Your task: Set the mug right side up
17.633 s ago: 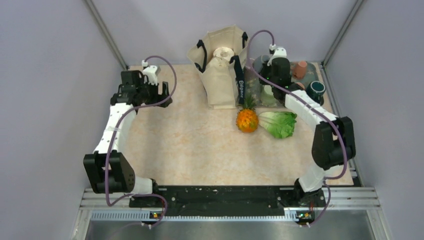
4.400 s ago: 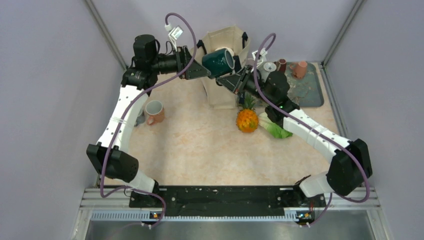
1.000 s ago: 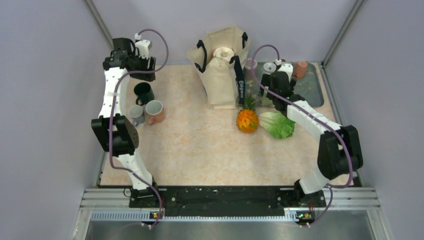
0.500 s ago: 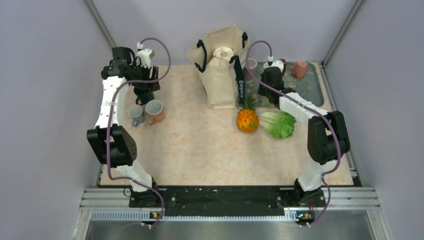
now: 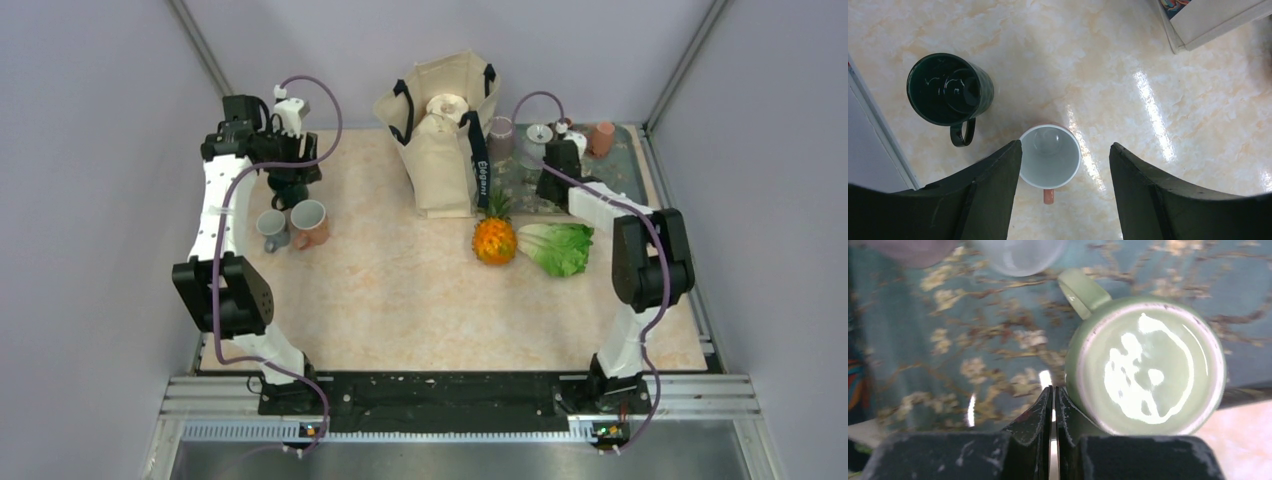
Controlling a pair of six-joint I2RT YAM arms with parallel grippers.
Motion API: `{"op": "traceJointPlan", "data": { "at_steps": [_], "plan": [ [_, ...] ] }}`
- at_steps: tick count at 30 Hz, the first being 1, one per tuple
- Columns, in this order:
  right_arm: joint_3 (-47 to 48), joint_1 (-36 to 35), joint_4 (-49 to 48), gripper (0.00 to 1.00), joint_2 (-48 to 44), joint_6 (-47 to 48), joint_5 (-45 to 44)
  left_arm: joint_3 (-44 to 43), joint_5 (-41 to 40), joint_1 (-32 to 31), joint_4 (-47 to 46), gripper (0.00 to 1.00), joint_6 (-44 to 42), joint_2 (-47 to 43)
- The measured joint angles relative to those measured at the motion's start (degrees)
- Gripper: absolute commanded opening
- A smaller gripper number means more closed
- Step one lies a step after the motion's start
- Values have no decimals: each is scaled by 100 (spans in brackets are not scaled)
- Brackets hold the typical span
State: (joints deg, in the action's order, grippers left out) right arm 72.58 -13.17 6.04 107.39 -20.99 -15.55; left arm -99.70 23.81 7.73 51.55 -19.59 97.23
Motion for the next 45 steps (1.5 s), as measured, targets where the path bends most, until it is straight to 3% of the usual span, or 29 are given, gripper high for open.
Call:
{"op": "traceJointPlan", "data": {
  "at_steps": [6,14,21,30,37,45],
  "plan": [
    [-280,713,35,7,-247,247,-109,9,63,0,-2,70,0,0],
    [-212,839,315,29,-422,964,446,85,92,0,-7,70,-9,2],
    [518,828,433,48,-433,1023,389,96,157,0,-9,70,-11,7],
    [1912,828,522,51,693,728,-433,129,232,0,-13,69,-44,63],
    [3985,828,1493,51,2332,1014,-1290,236,260,0,-4,68,-63,125],
    [4358,828,2347,44,2857,1690,-1672,275,264,0,-2,68,-109,203]
  ]
}}
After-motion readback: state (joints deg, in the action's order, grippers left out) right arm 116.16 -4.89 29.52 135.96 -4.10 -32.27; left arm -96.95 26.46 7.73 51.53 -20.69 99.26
